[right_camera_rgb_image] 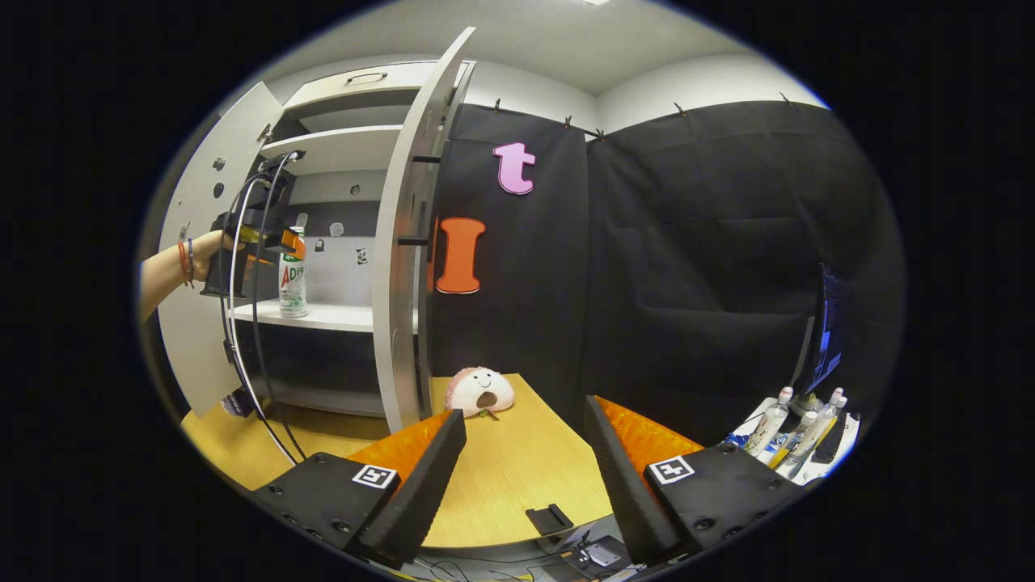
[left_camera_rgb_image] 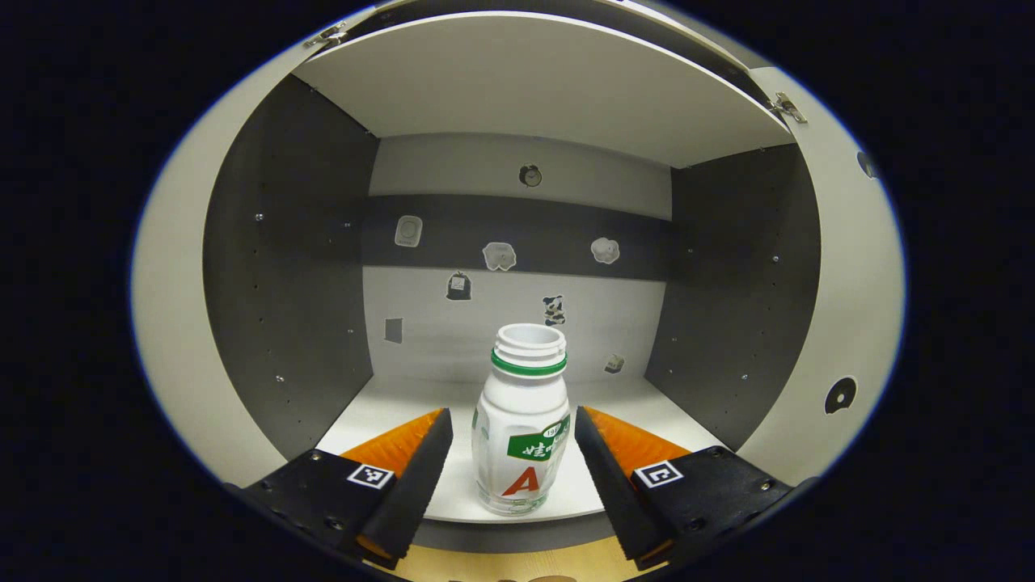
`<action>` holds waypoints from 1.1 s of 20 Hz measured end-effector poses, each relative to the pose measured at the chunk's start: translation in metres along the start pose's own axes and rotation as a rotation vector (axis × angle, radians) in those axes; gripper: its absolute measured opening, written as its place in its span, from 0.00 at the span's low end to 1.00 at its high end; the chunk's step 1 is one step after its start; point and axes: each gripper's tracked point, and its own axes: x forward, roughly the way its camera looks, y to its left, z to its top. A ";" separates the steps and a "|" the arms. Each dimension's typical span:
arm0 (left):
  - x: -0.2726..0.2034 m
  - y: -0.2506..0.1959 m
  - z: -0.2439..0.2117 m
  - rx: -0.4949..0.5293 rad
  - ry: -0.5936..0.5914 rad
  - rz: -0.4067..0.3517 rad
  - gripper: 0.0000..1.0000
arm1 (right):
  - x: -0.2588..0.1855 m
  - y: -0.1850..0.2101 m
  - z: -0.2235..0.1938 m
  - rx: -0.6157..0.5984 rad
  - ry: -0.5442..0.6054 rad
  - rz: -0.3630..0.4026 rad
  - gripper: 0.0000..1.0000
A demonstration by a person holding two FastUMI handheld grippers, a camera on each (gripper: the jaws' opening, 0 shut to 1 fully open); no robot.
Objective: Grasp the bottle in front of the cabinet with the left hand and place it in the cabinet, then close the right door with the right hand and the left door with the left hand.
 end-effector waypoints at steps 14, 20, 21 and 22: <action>-0.160 0.034 0.021 0.044 -0.151 0.040 0.95 | 0.021 0.017 0.030 -0.043 -0.056 0.097 0.97; -0.262 0.068 0.013 0.039 -0.213 0.103 0.95 | 0.044 0.017 0.045 -0.066 -0.072 0.127 0.97; -0.277 0.075 0.012 0.033 -0.217 0.115 0.95 | 0.048 0.018 0.046 -0.058 -0.072 0.131 0.92; -0.293 0.081 0.009 0.028 -0.223 0.125 0.95 | 0.052 0.021 0.048 -0.053 -0.074 0.134 0.92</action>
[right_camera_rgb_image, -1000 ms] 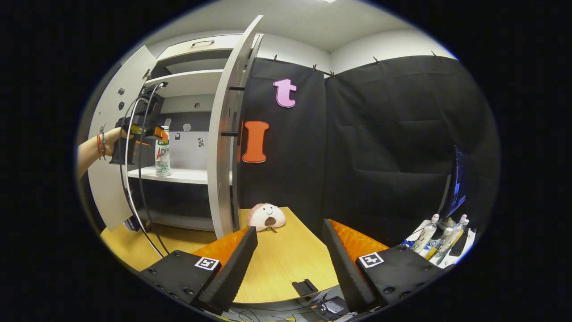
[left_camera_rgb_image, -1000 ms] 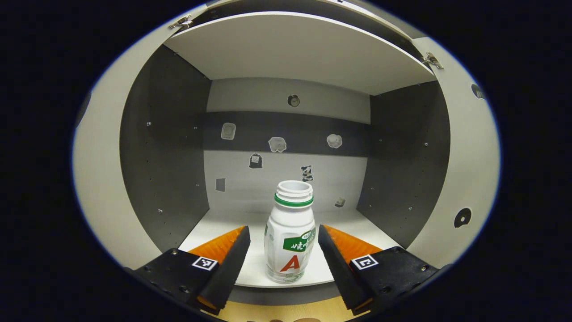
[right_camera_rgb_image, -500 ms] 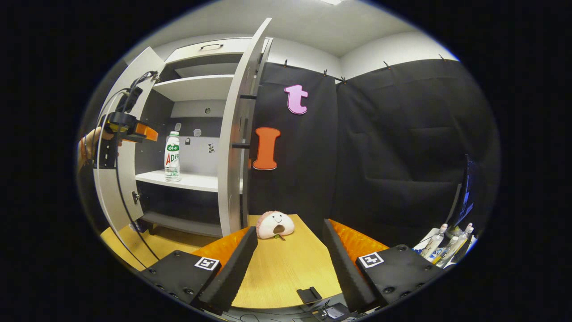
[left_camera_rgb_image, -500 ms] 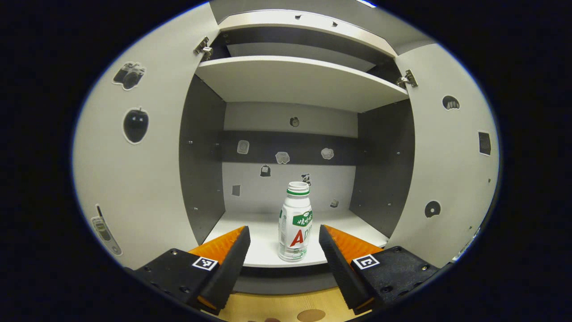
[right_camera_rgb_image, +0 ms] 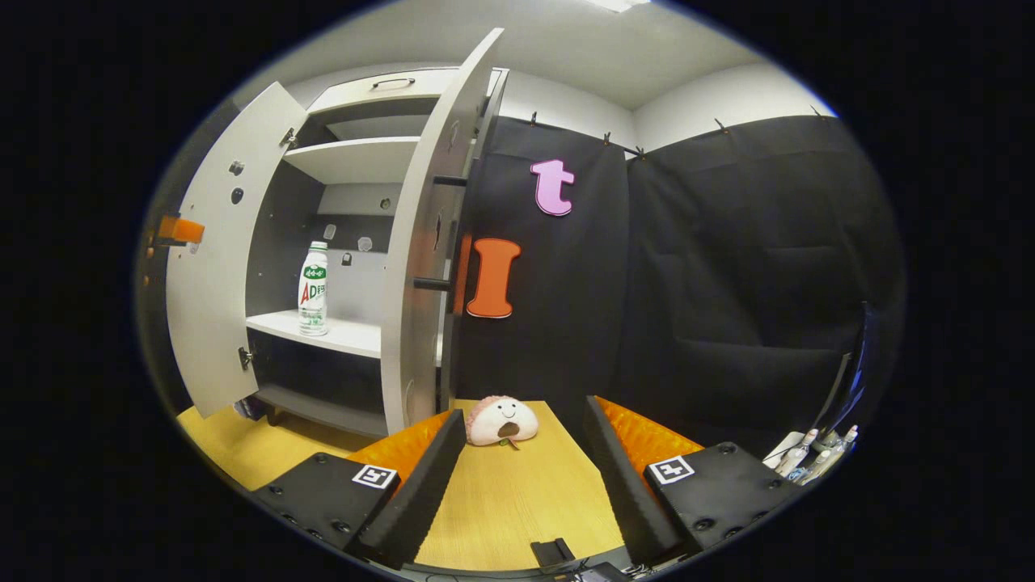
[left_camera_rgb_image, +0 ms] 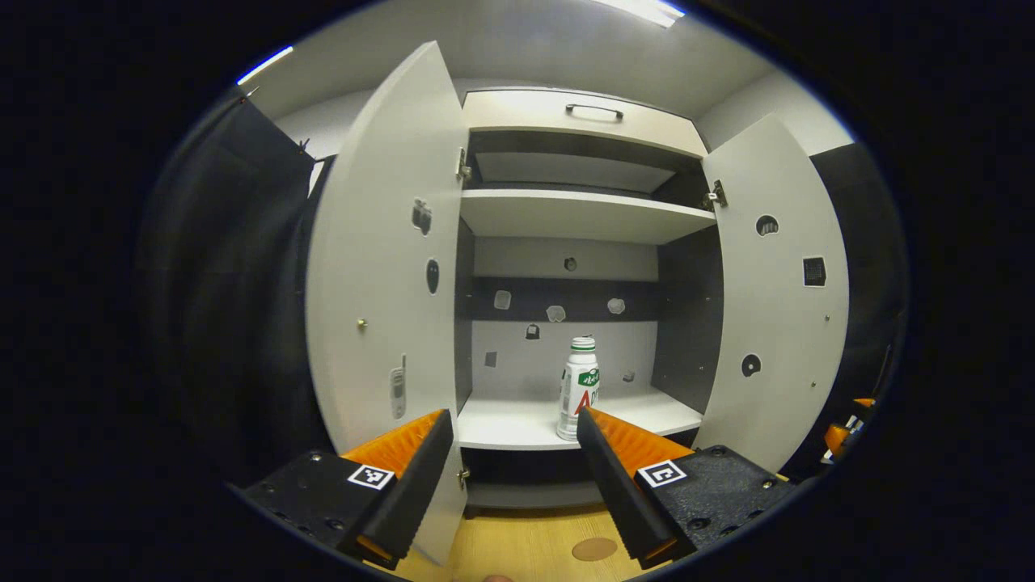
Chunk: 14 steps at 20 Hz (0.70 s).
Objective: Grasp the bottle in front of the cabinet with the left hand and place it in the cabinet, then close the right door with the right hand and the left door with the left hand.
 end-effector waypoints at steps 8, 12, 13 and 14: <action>-0.097 0.075 -0.010 -0.051 0.002 0.144 0.94 | 0.038 0.010 0.008 -0.003 -0.004 0.034 0.97; -0.129 0.109 -0.010 -0.054 -0.007 0.218 0.94 | 0.064 0.005 0.007 0.017 -0.010 0.036 0.92; -0.136 0.115 -0.009 -0.052 -0.008 0.232 0.94 | 0.072 0.002 0.005 0.018 -0.003 0.032 0.97; -0.140 0.121 -0.006 -0.050 -0.012 0.243 0.94 | 0.077 0.000 0.004 0.020 0.002 0.032 0.92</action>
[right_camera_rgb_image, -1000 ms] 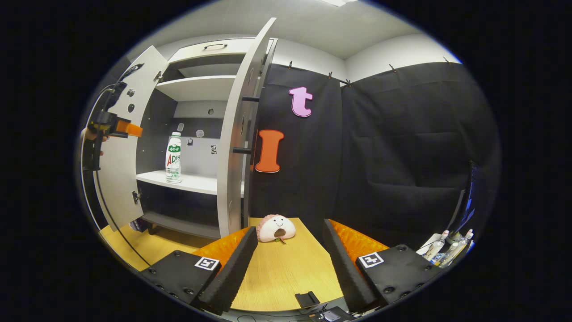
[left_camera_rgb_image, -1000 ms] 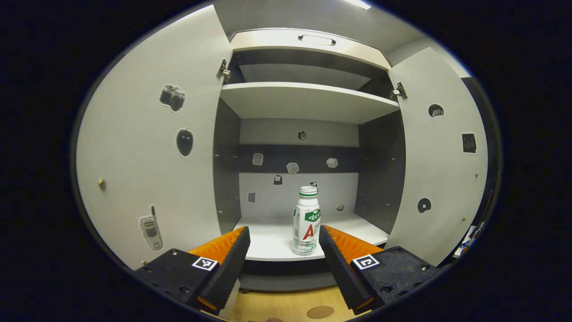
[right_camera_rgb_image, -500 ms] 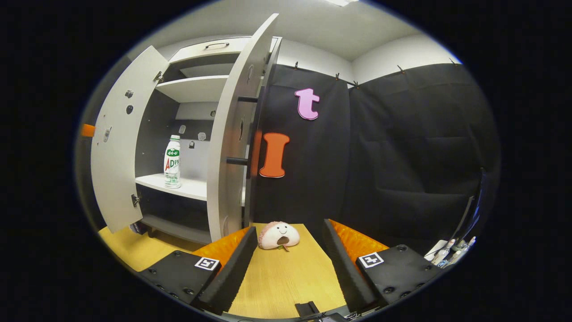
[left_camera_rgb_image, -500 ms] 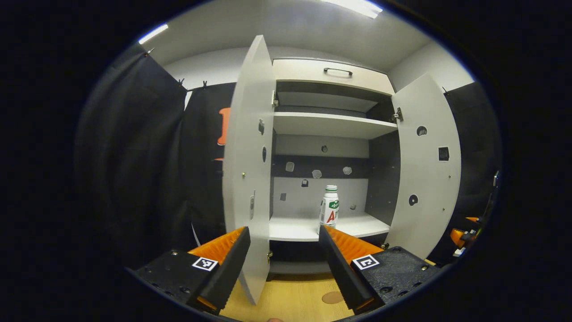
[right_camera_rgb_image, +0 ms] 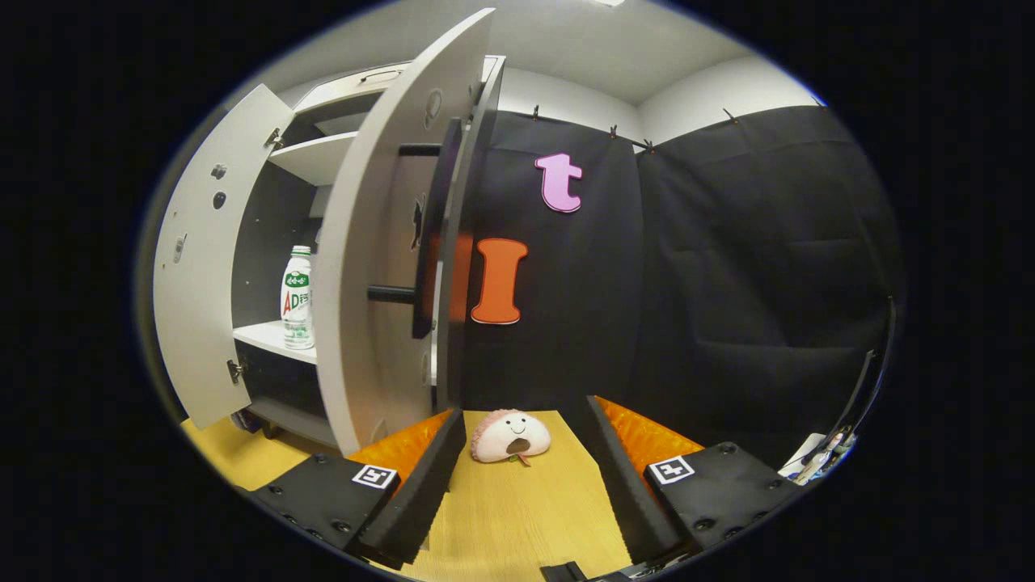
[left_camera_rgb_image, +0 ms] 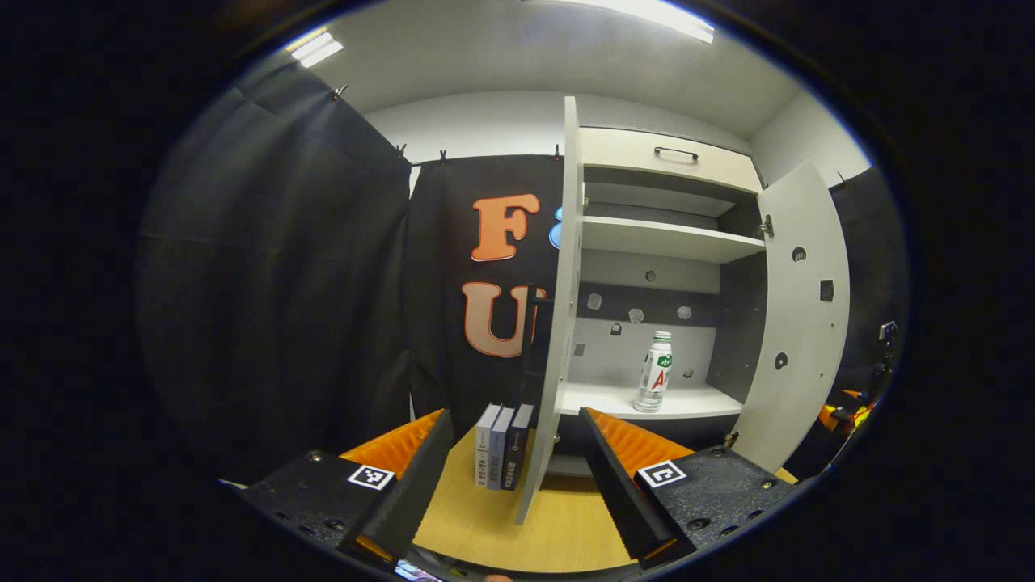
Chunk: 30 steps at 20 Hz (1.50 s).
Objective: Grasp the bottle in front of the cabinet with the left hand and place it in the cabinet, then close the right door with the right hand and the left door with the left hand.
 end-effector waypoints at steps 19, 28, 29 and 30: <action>-0.017 0.018 0.007 -0.026 -0.010 0.018 0.95 | -0.008 0.043 -0.013 0.031 0.028 0.083 0.94; -0.016 0.013 0.005 -0.043 -0.007 -0.012 0.94 | -0.017 0.112 -0.006 0.037 0.009 0.185 0.94; -0.015 0.014 0.004 -0.051 -0.007 -0.015 0.95 | -0.016 0.125 -0.004 0.030 0.006 0.205 0.94; -0.015 0.016 0.004 -0.060 -0.007 -0.016 0.94 | -0.015 0.135 -0.003 0.024 0.004 0.222 0.94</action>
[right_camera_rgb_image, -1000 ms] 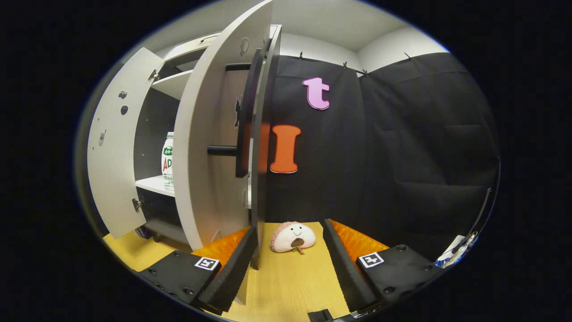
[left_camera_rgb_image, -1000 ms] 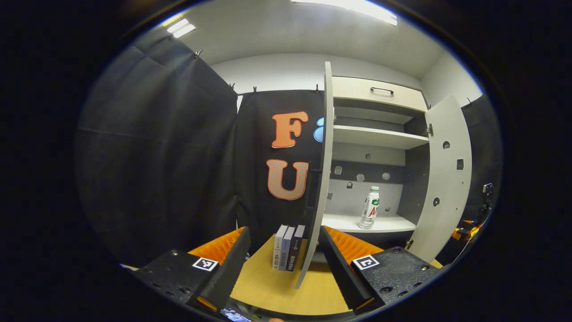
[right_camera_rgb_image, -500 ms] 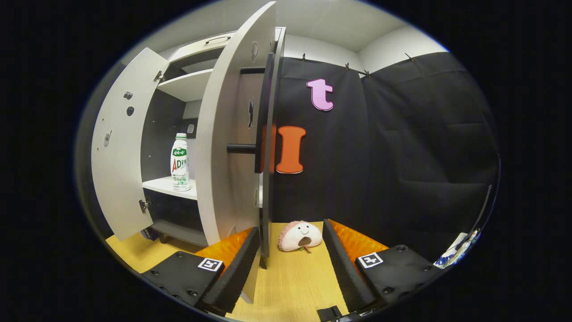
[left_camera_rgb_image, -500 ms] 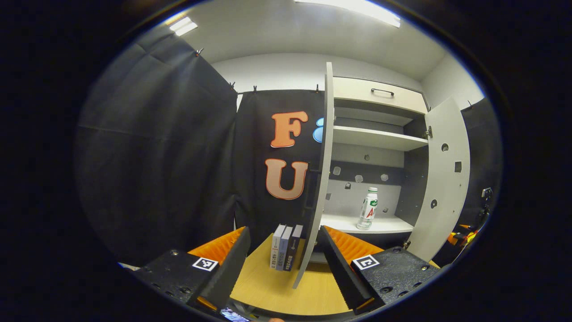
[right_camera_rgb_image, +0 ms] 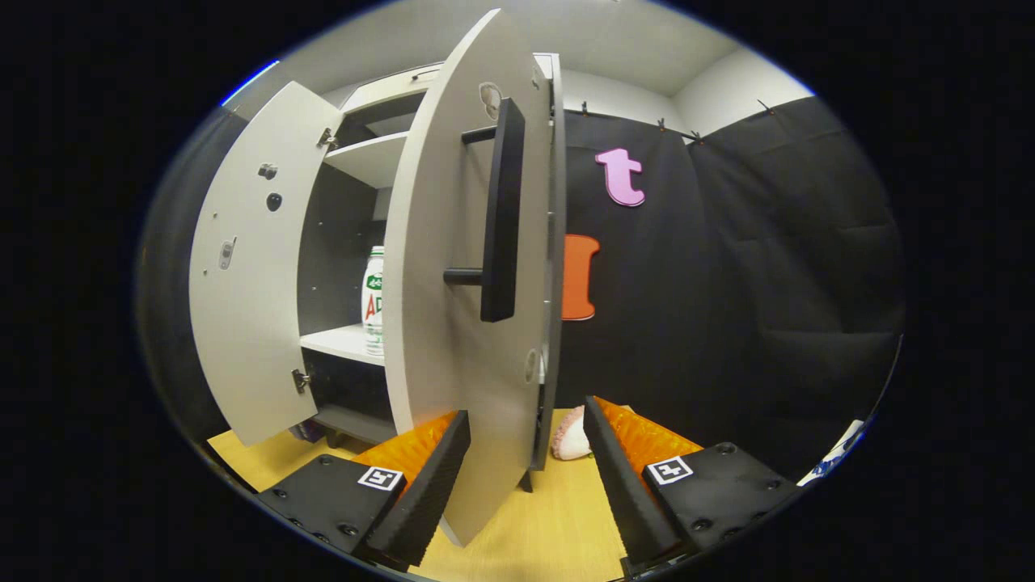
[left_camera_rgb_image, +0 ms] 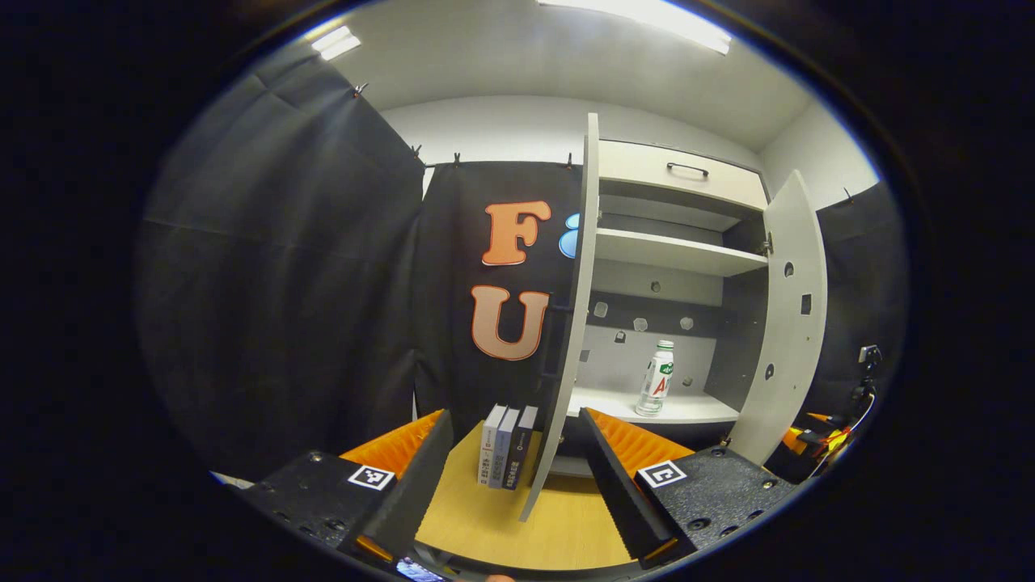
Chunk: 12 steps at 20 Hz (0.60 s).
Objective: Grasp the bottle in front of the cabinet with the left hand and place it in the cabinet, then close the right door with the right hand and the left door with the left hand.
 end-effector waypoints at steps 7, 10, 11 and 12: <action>0.006 0.017 -0.001 -0.006 -0.003 0.036 0.96 | 0.044 0.035 0.004 -0.006 -0.022 0.012 0.94; 0.007 0.023 -0.003 -0.007 -0.002 0.048 0.95 | 0.074 0.047 0.004 -0.003 -0.029 0.024 0.94; 0.007 0.025 -0.004 -0.005 0.002 0.051 0.96 | 0.085 0.054 0.000 -0.010 -0.026 0.023 0.95; 0.008 0.025 -0.005 -0.002 0.002 0.053 0.95 | 0.099 0.060 -0.004 -0.019 -0.015 0.021 0.95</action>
